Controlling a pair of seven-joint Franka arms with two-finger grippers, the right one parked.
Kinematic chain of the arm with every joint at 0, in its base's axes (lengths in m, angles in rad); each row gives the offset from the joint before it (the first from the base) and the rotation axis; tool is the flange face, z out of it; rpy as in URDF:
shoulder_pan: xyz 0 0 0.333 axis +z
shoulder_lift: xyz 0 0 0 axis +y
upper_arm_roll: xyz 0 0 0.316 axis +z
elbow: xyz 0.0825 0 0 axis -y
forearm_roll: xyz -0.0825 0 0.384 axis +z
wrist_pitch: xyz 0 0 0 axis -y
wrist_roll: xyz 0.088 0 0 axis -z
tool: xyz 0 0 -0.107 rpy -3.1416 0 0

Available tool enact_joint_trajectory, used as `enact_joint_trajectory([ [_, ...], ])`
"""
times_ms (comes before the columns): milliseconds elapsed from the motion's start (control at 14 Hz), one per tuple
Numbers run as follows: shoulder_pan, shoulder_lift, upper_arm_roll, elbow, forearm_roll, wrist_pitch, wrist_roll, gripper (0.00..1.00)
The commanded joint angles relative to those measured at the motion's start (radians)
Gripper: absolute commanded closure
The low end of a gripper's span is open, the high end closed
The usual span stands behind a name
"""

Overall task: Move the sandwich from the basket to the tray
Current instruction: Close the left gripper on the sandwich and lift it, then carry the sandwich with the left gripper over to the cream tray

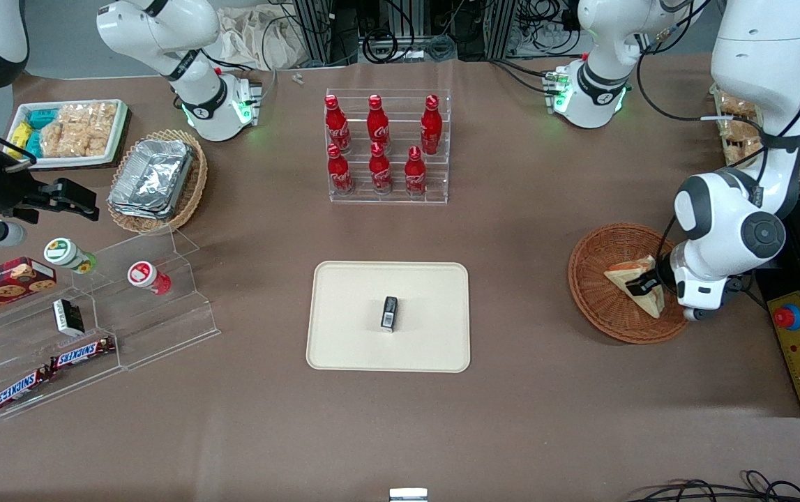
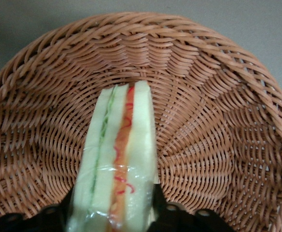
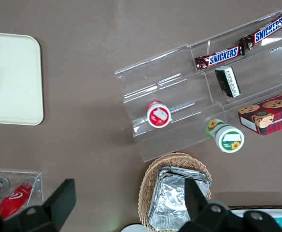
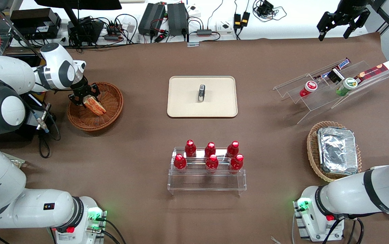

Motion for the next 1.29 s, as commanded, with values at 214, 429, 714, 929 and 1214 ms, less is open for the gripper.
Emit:
enact_joint_trajectory([
  [214, -0.014, -0.191, -0.02, 0.09, 0.001, -0.271, 0.013, 1.0],
  [429, -0.014, -0.187, -0.132, 0.309, 0.004, -0.547, 0.047, 1.0],
  [714, -0.02, -0.178, -0.31, 0.388, 0.003, -0.617, 0.3, 1.0],
  [929, -0.081, -0.098, -0.4, 0.394, 0.007, -0.554, 0.223, 1.0],
  [1214, -0.249, 0.225, -0.401, 0.606, 0.114, -0.431, 0.126, 1.0],
])
